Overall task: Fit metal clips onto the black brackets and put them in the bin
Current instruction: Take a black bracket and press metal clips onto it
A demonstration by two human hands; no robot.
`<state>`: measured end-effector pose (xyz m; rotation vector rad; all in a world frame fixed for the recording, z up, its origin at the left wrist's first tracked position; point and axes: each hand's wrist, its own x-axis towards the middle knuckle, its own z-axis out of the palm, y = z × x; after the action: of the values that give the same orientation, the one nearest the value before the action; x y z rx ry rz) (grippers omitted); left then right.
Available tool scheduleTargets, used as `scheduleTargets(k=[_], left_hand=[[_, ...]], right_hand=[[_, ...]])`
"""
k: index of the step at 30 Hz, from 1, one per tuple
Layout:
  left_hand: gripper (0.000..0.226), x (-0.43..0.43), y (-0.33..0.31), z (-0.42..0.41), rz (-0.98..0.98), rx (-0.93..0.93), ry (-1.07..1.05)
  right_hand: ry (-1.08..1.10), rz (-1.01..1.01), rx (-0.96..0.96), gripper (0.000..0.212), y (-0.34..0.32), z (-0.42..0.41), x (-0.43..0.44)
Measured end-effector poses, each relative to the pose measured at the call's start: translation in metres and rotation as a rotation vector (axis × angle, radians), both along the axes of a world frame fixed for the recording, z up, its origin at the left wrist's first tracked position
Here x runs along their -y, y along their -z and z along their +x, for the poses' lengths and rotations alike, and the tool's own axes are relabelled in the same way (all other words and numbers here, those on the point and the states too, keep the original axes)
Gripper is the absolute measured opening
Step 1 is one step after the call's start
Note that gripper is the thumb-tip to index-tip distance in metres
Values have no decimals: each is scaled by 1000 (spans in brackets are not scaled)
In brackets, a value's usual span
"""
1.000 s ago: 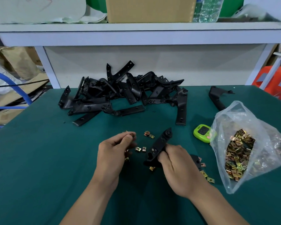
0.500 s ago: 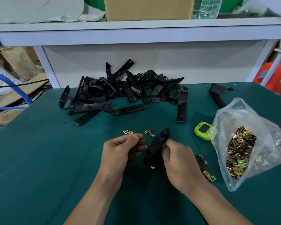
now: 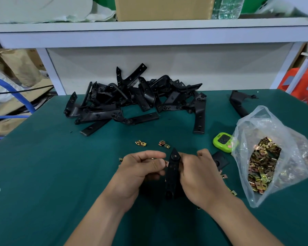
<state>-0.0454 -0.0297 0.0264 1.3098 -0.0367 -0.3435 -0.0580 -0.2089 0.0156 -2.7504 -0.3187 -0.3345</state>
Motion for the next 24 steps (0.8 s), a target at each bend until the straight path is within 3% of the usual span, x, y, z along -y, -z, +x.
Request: scheduleTargets(k=[7,10,15,24], left_hand=[[18,4,-1,-4,53,9,-9],[11,4,-1,-4,78,16,-35],[7,2,-2,-5,149,63,-17],[6,1,0,-3,209,43,-29]], right_hand=[[-3,-69,-4,15,-3,1,2],[-43,-86,35,29,-4,0,1],[-43,-293,27,23,-3,-1,1],[-56,-245,31,26,-3,-1,-2]])
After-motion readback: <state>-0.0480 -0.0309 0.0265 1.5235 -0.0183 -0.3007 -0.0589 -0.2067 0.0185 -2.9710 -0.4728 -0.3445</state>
